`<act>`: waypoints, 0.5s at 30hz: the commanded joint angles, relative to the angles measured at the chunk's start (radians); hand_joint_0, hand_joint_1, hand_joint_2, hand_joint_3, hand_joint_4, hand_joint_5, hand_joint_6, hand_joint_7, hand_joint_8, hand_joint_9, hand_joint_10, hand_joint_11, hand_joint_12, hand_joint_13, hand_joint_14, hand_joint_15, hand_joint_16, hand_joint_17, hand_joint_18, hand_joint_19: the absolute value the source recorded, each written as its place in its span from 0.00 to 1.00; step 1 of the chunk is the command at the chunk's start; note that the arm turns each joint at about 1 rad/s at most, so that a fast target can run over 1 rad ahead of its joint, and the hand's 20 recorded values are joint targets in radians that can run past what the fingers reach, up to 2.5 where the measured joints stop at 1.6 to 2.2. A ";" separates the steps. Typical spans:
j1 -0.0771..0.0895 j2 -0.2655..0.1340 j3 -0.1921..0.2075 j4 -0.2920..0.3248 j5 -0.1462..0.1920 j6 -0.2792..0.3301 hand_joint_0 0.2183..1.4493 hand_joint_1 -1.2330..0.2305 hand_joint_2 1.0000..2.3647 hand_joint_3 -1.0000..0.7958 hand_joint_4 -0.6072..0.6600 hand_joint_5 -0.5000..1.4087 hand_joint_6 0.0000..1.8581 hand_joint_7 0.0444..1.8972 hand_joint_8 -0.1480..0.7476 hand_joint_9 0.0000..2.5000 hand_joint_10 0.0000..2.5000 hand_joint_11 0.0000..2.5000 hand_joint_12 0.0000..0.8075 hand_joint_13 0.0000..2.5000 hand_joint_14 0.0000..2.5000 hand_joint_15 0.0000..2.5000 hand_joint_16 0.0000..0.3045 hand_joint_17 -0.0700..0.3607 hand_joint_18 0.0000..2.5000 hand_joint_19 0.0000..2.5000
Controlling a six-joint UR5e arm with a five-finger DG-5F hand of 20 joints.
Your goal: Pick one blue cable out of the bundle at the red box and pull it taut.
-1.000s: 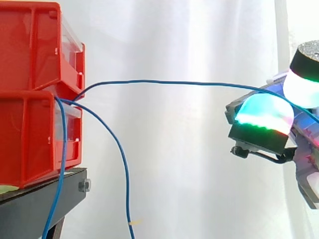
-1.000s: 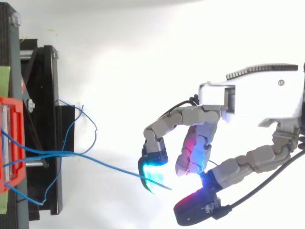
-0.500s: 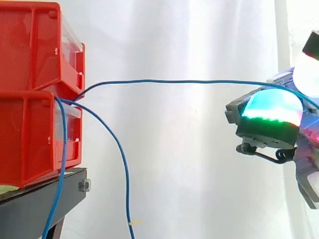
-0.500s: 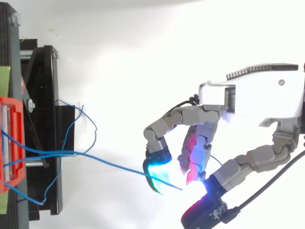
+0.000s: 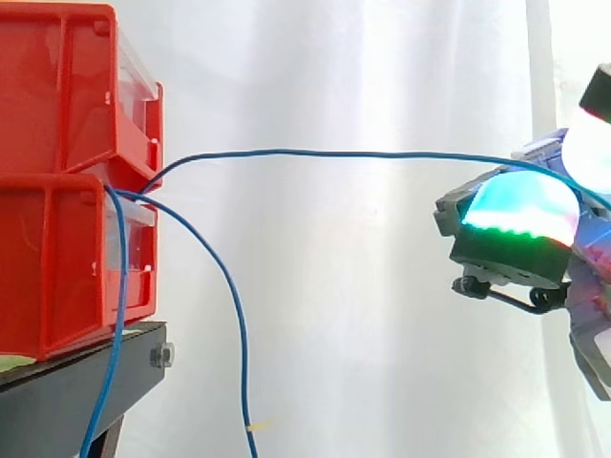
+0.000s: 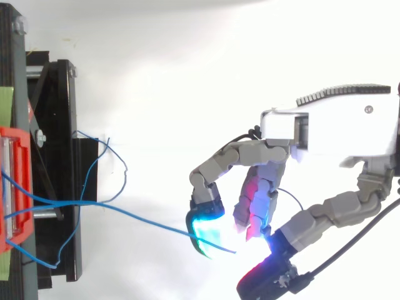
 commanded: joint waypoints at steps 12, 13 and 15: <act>0.000 0.000 0.000 0.000 -0.001 0.002 0.29 0.26 0.01 0.44 0.43 0.32 0.31 0.65 0.53 0.56 0.00 0.07 0.50 0.41 0.00 0.10 0.18 0.44 0.35 0.15; 0.000 0.000 0.000 0.000 -0.001 0.002 0.29 0.26 0.01 0.44 0.43 0.32 0.31 0.65 0.52 0.56 0.00 0.07 0.50 0.41 0.00 0.10 0.18 0.44 0.35 0.15; 0.002 0.001 0.000 0.000 -0.001 0.002 0.29 0.25 0.02 0.44 0.42 0.32 0.31 0.65 0.53 0.55 0.00 0.07 0.51 0.41 0.00 0.10 0.18 0.44 0.35 0.15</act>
